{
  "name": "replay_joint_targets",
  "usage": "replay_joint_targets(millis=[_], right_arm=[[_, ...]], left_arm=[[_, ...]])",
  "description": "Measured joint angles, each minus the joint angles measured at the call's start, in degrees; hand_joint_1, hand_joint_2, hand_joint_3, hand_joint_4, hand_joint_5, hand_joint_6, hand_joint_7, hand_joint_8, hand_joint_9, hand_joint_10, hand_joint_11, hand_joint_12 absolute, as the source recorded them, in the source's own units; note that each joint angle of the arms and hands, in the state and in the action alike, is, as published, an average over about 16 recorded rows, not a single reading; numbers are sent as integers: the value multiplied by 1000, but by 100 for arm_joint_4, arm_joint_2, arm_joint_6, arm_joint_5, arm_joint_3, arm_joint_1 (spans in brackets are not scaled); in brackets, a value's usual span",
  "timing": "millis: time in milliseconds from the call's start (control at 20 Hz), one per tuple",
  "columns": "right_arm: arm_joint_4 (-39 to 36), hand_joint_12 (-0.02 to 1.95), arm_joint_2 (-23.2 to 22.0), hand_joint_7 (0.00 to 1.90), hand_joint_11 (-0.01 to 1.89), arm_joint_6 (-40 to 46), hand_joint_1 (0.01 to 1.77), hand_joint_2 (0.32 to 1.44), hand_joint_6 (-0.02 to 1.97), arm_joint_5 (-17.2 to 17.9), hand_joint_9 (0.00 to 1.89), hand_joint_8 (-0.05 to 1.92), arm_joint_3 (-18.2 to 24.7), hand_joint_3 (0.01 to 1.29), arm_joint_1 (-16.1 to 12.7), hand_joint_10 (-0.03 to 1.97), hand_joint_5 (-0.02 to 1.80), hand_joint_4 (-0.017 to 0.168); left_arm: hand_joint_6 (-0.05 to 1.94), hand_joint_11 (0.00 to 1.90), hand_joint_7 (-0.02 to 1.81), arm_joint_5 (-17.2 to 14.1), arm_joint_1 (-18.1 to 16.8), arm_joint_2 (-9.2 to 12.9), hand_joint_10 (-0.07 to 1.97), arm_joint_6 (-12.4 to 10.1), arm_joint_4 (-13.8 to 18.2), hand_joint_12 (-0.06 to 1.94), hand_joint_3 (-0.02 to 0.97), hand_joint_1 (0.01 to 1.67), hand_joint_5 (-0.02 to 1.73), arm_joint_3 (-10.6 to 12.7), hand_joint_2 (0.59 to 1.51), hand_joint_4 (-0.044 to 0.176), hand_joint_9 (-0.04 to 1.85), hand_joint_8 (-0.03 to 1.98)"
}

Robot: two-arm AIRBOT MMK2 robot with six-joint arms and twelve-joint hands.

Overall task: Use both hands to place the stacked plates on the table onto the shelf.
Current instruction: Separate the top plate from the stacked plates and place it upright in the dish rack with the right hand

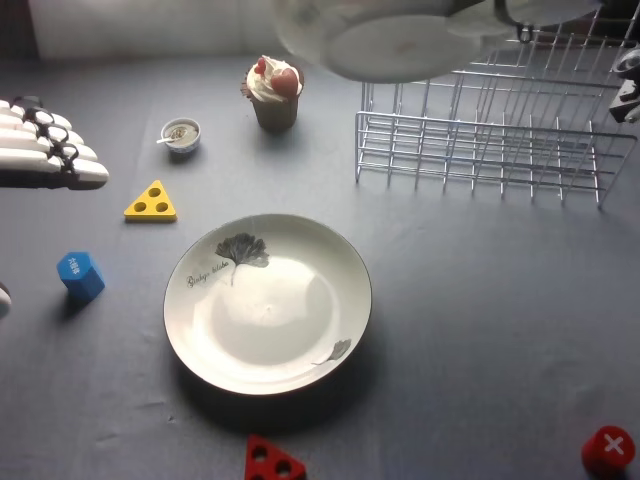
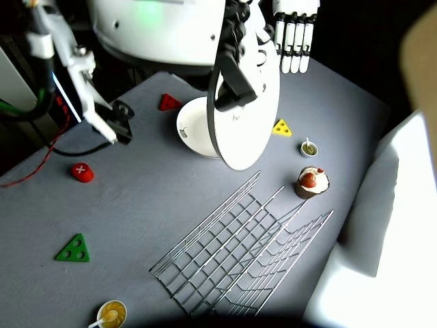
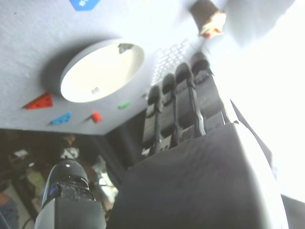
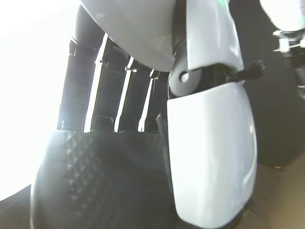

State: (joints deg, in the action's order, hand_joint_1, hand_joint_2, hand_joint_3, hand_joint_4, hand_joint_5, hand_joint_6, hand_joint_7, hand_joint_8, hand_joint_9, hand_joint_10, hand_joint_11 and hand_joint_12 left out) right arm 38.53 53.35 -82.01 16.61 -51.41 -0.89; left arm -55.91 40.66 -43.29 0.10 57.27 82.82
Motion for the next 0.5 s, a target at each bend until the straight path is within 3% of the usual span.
replay_joint_targets(millis=[500], right_arm=[[333,1245,49,1161,1019,1050,1482,917,883,-687,1214,480,-979,14,-205,589,920,-5]], left_arm=[[18,156,153,-191,131,-202,6,1,-25,14,-7,31,143,223,985,1,156,21]])
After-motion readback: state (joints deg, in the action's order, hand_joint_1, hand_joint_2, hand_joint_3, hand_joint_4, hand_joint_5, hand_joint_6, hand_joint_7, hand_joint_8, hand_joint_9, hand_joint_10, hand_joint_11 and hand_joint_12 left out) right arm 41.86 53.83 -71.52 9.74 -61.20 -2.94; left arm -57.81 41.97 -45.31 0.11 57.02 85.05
